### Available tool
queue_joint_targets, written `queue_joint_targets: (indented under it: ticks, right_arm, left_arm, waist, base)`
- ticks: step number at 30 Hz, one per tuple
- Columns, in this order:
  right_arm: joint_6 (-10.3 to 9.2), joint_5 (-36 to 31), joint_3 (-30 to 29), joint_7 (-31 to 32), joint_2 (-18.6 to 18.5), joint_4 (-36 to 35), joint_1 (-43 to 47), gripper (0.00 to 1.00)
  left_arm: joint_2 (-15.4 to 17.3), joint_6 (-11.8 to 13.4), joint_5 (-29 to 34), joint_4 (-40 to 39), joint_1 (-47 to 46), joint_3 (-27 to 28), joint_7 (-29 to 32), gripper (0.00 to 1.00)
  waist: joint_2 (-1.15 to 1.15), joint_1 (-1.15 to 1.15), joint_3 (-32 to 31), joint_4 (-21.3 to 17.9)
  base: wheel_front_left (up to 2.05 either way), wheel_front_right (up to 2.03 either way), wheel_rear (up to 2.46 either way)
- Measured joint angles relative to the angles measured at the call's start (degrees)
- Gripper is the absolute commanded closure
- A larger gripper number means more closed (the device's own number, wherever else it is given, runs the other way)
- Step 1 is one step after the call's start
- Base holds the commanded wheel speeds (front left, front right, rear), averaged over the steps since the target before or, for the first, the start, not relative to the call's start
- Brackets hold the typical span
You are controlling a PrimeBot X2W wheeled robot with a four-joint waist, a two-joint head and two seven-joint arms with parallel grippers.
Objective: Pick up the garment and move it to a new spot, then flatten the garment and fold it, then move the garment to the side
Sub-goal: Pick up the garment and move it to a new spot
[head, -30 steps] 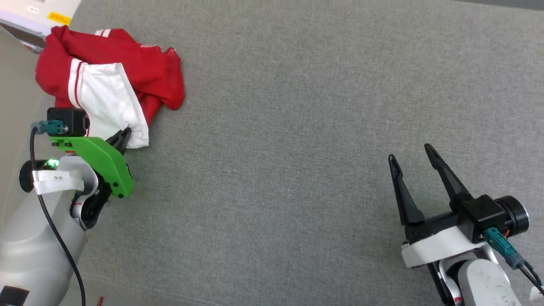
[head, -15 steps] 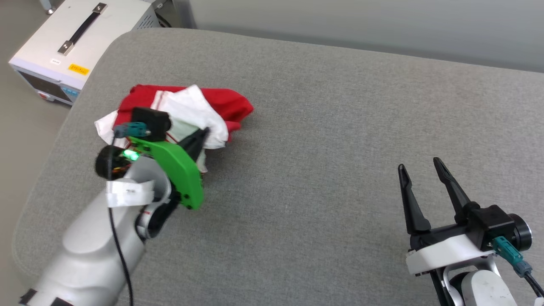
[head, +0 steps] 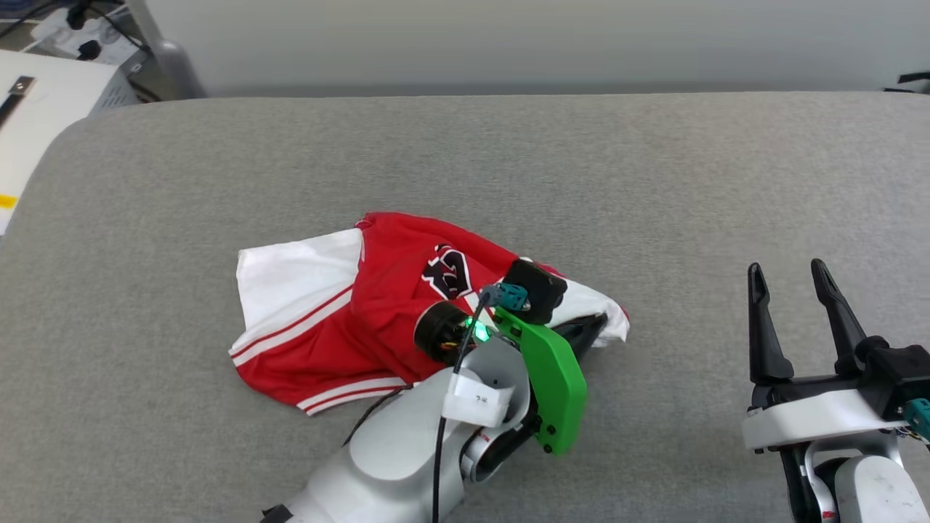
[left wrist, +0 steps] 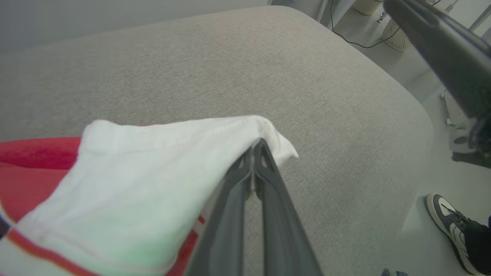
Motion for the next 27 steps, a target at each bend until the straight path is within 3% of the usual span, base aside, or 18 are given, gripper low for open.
queue_joint_targets:
  ticks: [4,5,6,14,24,27]
  right_arm:
    - [0.0,0.5,0.1,0.0,0.0,0.0,-0.1,0.0]
    - [0.0,0.5,0.1,0.0,0.0,0.0,-0.1,0.0]
    - [0.0,0.6,0.2,0.0,0.0,0.1,-0.2,0.0]
    - [0.0,1.6,0.2,0.0,0.0,0.7,-0.2,0.0]
    - [0.0,1.2,-0.6,0.0,0.0,1.6,0.2,0.0]
    - [0.0,0.8,-0.7,0.0,0.0,1.7,0.6,0.0]
  left_arm:
    - [-0.9,-0.7,-0.2,4.0,-1.2,-2.5,-1.3,1.0]
    - [-1.0,-0.9,-0.6,4.9,-1.4,-3.3,-1.2,0.91]
    - [-1.0,-0.9,-0.9,5.6,-1.4,-4.2,-1.2,0.02]
    - [-1.4,0.2,-3.2,7.8,-3.0,-7.8,-5.6,0.0]
    - [-1.3,0.5,-5.6,9.4,-5.9,-5.4,-15.7,0.0]
    - [0.3,1.0,-5.6,9.2,-6.2,-3.6,-18.0,0.0]
  waist:
    - [0.0,0.0,0.5,-3.4]
    - [0.0,0.0,0.7,-4.2]
    - [0.0,0.0,0.9,-5.0]
    - [0.0,0.0,2.8,-7.1]
    - [0.0,0.0,1.0,-2.4]
    - [0.0,0.0,-0.3,-0.2]
  base:
    - [0.0,0.0,0.0]
    - [0.0,0.0,0.0]
    - [0.0,0.0,0.0]
    - [0.0,0.0,0.0]
    - [0.0,0.0,0.0]
    - [0.0,0.0,0.0]
